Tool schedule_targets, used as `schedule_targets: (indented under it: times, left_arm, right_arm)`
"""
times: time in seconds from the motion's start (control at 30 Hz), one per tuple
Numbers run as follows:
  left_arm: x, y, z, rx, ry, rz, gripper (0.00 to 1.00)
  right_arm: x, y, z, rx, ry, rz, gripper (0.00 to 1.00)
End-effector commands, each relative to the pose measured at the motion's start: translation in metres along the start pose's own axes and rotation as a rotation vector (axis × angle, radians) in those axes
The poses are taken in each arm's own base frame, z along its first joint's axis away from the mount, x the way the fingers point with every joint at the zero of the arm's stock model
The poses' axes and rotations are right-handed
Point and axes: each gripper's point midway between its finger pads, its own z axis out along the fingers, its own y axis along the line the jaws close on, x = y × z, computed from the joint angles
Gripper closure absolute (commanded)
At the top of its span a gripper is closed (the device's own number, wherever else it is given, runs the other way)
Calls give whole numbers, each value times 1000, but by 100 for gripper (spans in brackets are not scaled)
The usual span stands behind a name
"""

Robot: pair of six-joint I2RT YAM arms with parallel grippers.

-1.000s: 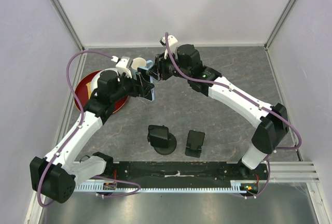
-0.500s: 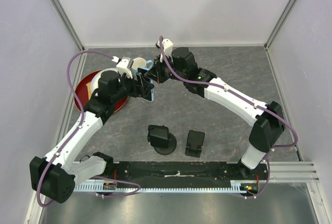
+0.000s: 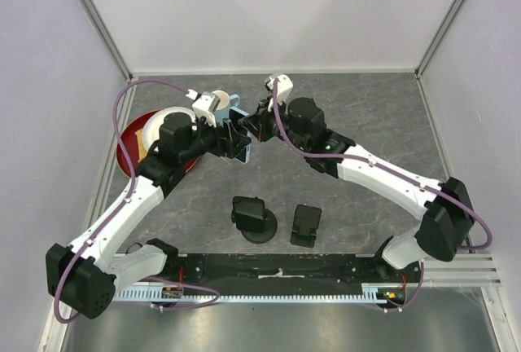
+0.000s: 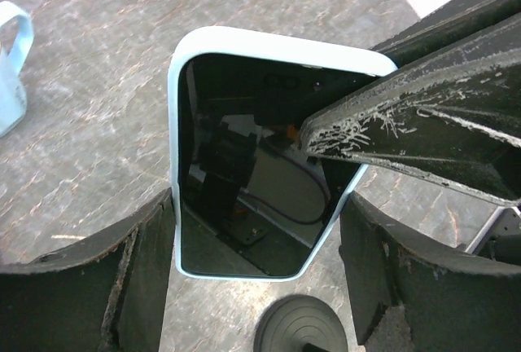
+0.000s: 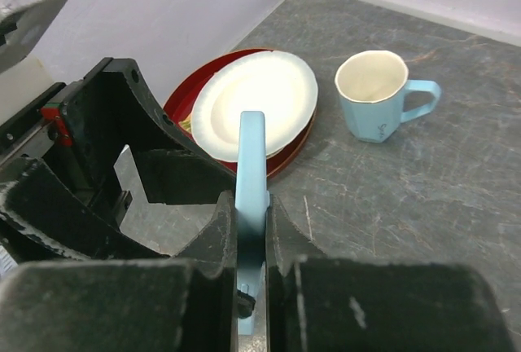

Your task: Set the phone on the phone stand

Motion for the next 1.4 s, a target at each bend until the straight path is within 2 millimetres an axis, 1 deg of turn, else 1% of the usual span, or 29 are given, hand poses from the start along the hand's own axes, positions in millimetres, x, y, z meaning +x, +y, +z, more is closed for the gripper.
schedule_targets:
  times: [0.0, 0.03, 0.1, 0.13, 0.17, 0.2, 0.23, 0.37, 0.43, 0.47, 0.5, 0.57, 0.6, 0.63, 0.67, 0.7, 0.77, 0.8, 0.83, 0.87, 0.9, 0.93, 0.97, 1.0, 1.03, 1.07, 1.17, 1.23, 1.37]
  left_arm:
    - [-52, 10, -18, -84, -173, 13, 37]
    - [-52, 12, -19, -94, -178, 12, 36]
    - [-53, 14, -23, -112, -194, 13, 30]
    - [-56, 13, -25, -112, -206, 16, 29]
    - [-54, 13, -24, -110, -203, 16, 25]
    - [-53, 13, -24, -105, -201, 16, 24]
    - [-54, 12, -24, -102, -202, 17, 24]
    - [-54, 11, -24, -94, -201, 16, 23]
    - [-53, 11, -23, -96, -199, 17, 23]
    - [-53, 11, -24, -92, -196, 17, 23]
    - [-54, 10, -23, -92, -197, 17, 23]
    - [-55, 8, -24, -83, -199, 17, 24]
    - [-55, 8, -24, -82, -199, 16, 24]
    - [-55, 7, -25, -82, -203, 12, 23]
    - [-56, 8, -25, -87, -206, 7, 23]
    - [-55, 8, -26, -86, -204, 6, 23]
    - [-56, 7, -26, -84, -207, 0, 23]
    - [-56, 7, -26, -83, -206, -3, 23]
    - [-57, 6, -27, -77, -209, -6, 23]
    - [-57, 3, -27, -67, -209, -8, 23]
    - [-59, 1, -30, -60, -216, -8, 23]
    - [-60, -1, -31, -53, -219, -11, 23]
    - [-60, -3, -32, -45, -221, -11, 23]
    - [-63, -5, -36, -37, -234, -9, 23]
    - [-64, -6, -37, -33, -236, -8, 23]
    - [-65, -9, -39, -24, -241, -7, 23]
    - [-68, -15, -46, -5, -255, -3, 23]
    - [-71, -18, -50, 5, -264, -3, 23]
    - [-72, -23, -50, 30, -272, -5, 13]
  right_arm:
    - [-77, -63, -44, 267, -280, -52, 100]
    - [-79, -77, -54, 302, -293, -51, 100]
    - [-80, -95, -64, 344, -301, -43, 100]
    - [-80, -112, -74, 383, -308, -42, 100]
    - [-81, -120, -80, 403, -310, -40, 100]
    - [-80, -127, -85, 420, -313, -36, 100]
    - [-80, -141, -95, 454, -317, -35, 100]
    - [-77, -168, -122, 552, -325, -59, 100]
    - [-70, -180, -136, 626, -299, -101, 100]
    - [-63, -187, -141, 660, -257, -147, 100]
    - [-61, -188, -148, 676, -247, -169, 100]
    - [-48, -194, -154, 683, -191, -215, 100]
    - [-47, -186, -158, 642, -180, -247, 100]
    - [-42, -186, -161, 629, -171, -254, 100]
    - [-45, -181, -163, 604, -183, -258, 100]
    - [-53, -171, -169, 573, -218, -246, 100]
    - [-60, -144, -167, 425, -239, -258, 100]
    - [-70, -131, -176, 386, -276, -268, 100]
    - [-70, -110, -175, 278, -276, -286, 100]
    - [-69, -101, -179, 240, -273, -300, 100]
    - [-76, -84, -191, 184, -301, -329, 100]
    - [-71, -65, -195, 88, -290, -383, 100]
    - [-68, -54, -201, 35, -288, -397, 100]
    - [-69, -39, -213, -12, -306, -420, 100]
    - [-66, -31, -218, -52, -299, -433, 100]
    - [-60, -14, -223, -139, -290, -439, 100]
    - [-33, 9, -235, -279, -221, -383, 100]
    - [-26, 12, -241, -289, -218, -370, 100]
    - [-17, 23, -248, -346, -187, -319, 100]
